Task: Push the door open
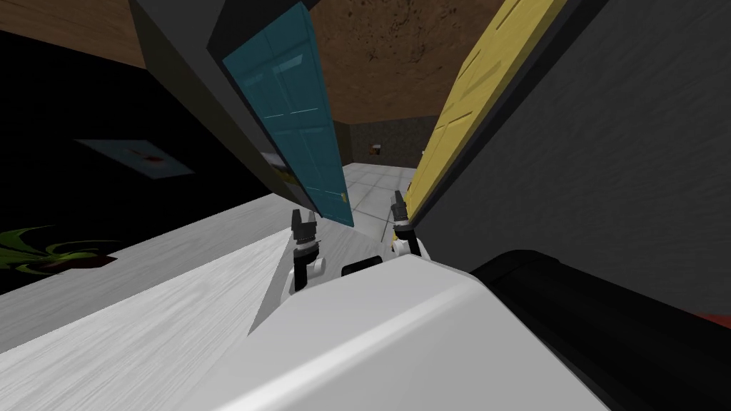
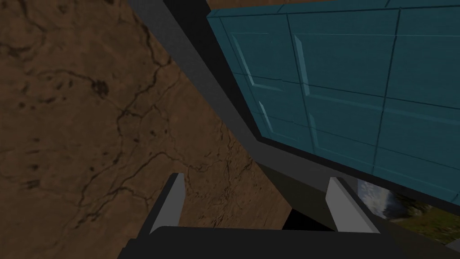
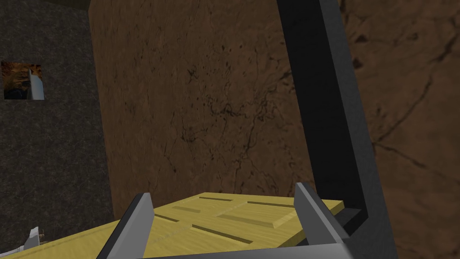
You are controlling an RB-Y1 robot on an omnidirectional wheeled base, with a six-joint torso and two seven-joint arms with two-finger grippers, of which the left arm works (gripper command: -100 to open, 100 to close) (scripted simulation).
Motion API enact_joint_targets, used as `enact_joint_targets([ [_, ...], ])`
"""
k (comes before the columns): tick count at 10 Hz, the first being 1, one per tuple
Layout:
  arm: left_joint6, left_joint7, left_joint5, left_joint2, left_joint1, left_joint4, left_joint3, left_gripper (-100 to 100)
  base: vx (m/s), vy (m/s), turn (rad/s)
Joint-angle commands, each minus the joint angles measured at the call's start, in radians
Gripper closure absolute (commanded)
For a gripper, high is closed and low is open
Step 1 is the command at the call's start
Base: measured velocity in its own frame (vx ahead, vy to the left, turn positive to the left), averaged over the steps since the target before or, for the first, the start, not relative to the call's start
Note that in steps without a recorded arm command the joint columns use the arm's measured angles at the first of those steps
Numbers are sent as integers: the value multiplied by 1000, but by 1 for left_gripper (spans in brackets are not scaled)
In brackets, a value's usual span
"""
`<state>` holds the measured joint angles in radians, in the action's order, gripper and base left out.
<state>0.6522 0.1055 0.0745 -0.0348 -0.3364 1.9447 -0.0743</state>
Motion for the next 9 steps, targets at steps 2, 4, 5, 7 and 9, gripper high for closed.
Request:
enact_joint_targets([
  [2, 12, 1, 0, -10, 25, -76, -7, -100, 86, 78, -96],
  [4, 19, 3, -1, -17, 50, -140, -11, -100, 77, 95, -98],
  [5, 23, 3, -1, -21, 64, -170, -13, -100, 94, 96, -143],
  [7, 27, 4, -1, -24, 77, -207, -15, -100, 54, 42, -43],
  [9, 31, 5, -2, -27, 90, -241, -17, -100, 55, 52, -79],
])
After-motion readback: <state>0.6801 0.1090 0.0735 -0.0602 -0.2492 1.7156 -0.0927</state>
